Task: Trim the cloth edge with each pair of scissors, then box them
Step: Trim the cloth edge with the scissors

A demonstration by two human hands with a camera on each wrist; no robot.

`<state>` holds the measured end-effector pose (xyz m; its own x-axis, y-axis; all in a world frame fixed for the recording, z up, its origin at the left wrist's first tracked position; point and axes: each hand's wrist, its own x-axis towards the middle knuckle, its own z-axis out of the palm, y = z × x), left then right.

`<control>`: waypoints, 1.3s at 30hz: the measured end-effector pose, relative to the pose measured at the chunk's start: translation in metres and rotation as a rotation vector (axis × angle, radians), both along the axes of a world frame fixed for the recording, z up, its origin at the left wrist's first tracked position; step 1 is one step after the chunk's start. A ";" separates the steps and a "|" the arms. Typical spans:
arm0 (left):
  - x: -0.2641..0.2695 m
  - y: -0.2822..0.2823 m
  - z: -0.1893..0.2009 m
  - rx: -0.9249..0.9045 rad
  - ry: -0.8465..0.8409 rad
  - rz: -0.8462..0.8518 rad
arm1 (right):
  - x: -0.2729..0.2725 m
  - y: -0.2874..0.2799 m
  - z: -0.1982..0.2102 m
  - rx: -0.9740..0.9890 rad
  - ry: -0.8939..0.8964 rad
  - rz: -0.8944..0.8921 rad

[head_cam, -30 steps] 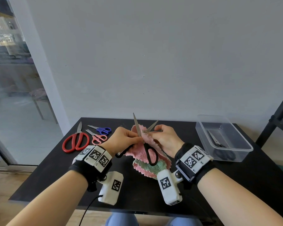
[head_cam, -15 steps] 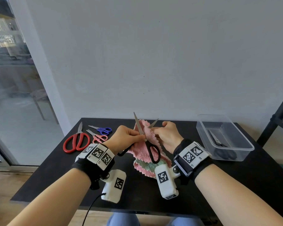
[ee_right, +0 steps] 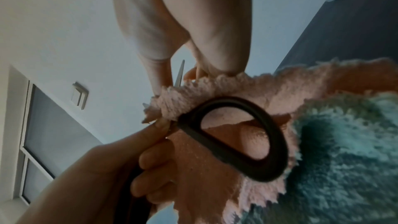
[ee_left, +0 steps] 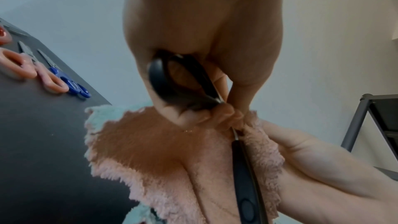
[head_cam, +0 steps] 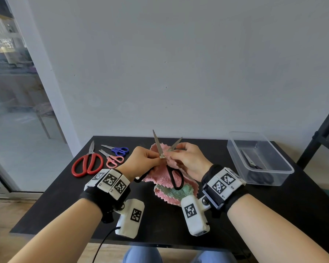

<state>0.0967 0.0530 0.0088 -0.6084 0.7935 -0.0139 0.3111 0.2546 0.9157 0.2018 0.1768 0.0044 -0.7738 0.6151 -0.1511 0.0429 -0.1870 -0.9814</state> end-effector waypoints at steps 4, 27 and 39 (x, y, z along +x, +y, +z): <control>0.001 -0.001 0.000 -0.010 -0.003 -0.018 | 0.003 0.005 0.004 0.026 -0.021 -0.008; 0.003 0.001 0.000 -0.022 -0.005 -0.062 | -0.002 0.004 -0.003 0.073 -0.102 -0.123; -0.003 0.001 0.005 -0.051 -0.002 -0.069 | -0.004 0.017 0.002 0.083 -0.111 -0.167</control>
<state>0.0942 0.0544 0.0135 -0.5524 0.8317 -0.0566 0.3274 0.2789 0.9028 0.1977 0.1934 0.0063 -0.6419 0.7471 -0.1726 0.1264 -0.1189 -0.9848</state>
